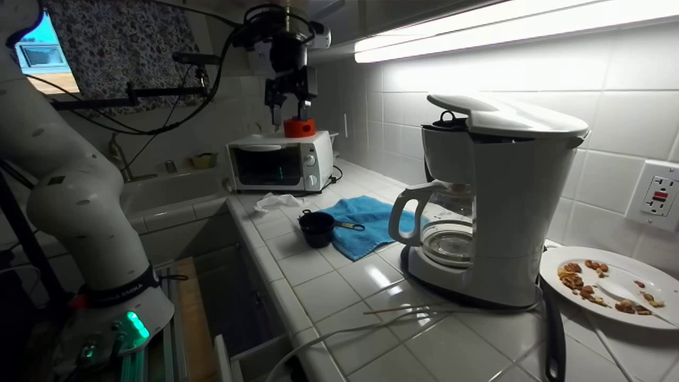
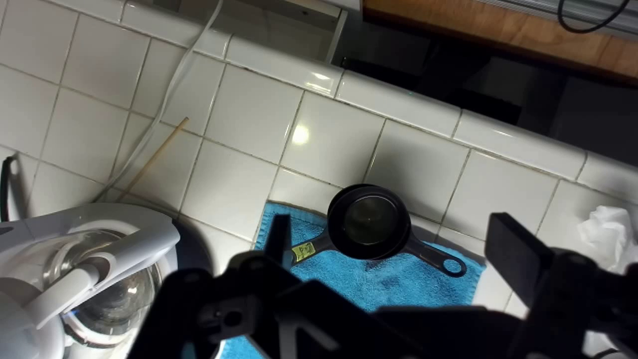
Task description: Unstack the black pots
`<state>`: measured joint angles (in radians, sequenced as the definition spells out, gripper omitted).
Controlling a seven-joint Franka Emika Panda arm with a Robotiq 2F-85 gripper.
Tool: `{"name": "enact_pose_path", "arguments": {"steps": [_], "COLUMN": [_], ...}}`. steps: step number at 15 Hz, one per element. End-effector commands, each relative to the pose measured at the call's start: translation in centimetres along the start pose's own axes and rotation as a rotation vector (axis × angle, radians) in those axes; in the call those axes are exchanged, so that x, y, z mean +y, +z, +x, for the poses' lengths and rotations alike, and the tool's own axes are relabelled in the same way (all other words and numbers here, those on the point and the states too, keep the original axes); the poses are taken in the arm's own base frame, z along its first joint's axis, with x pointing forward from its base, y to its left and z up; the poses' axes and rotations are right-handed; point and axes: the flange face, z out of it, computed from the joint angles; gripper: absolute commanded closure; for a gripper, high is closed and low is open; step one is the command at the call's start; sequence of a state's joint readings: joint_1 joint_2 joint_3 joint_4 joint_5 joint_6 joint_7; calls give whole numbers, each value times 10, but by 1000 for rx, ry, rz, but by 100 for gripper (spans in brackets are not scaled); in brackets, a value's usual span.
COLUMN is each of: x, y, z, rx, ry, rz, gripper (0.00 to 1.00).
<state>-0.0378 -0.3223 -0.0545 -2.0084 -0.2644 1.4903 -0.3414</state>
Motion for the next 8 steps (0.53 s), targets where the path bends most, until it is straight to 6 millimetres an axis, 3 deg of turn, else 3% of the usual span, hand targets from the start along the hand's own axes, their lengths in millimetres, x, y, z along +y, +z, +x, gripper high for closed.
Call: {"name": "enact_pose_path", "arguments": {"steps": [1, 8], "x": [0, -6], "y": [0, -4], "z": [0, 2], "rx": [-1, 22], "ry": [0, -21], "rz": [0, -15], "gripper": [0, 0]}}
